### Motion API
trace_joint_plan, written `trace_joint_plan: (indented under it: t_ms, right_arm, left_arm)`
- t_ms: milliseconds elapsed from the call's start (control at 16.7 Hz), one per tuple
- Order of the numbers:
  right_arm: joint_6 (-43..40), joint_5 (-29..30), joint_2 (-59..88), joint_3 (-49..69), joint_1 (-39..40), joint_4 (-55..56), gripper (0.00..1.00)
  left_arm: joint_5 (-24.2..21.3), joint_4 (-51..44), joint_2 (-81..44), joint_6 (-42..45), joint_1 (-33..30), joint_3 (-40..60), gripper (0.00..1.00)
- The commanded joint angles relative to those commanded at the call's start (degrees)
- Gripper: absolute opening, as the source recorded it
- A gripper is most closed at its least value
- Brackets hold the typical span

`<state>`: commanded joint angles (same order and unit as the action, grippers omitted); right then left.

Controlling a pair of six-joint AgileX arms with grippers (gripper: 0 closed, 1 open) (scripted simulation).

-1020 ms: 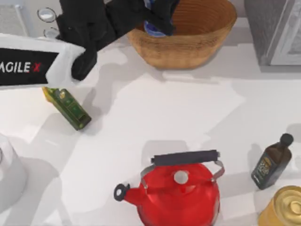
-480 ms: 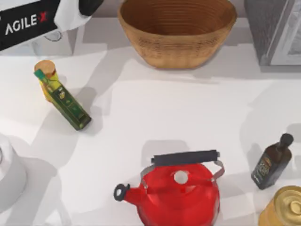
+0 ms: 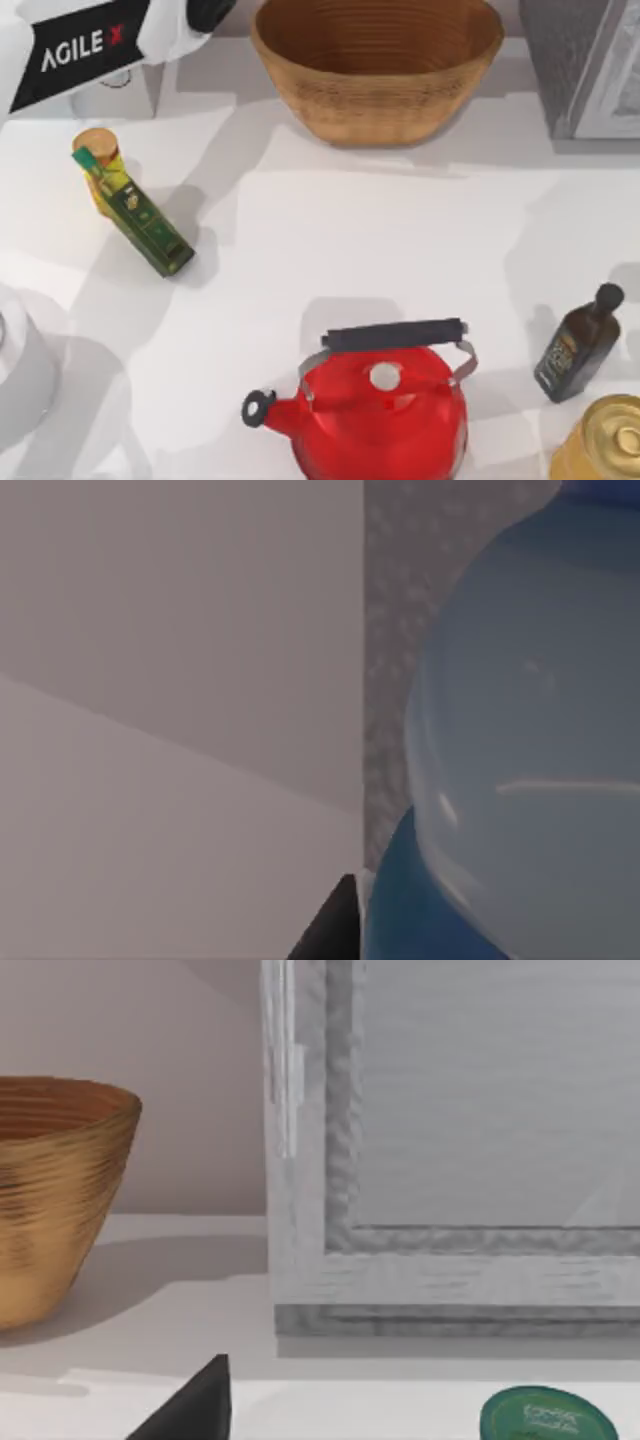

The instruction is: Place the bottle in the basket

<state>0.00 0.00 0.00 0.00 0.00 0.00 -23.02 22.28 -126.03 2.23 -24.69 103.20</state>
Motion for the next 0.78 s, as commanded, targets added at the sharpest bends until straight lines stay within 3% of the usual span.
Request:
trace_joint_plan:
  t_ms: [300,540,780]
  right_arm:
    - [0.0,0.0,0.0,0.0,0.0,0.0,1.0]
    - [0.0,0.0,0.0,0.0,0.0,0.0,1.0]
    - [0.0,0.0,0.0,0.0,0.0,0.0,1.0]
  left_arm:
    - [1.16,-0.49,-9.28,-0.22,-1.01,9.85,0.0]
    - [1.46,-0.66,-9.91,-0.24,-1.15,10.49,0.0]
    - [1.46,-0.66,-9.91,-0.24,-1.15,10.49,0.3]
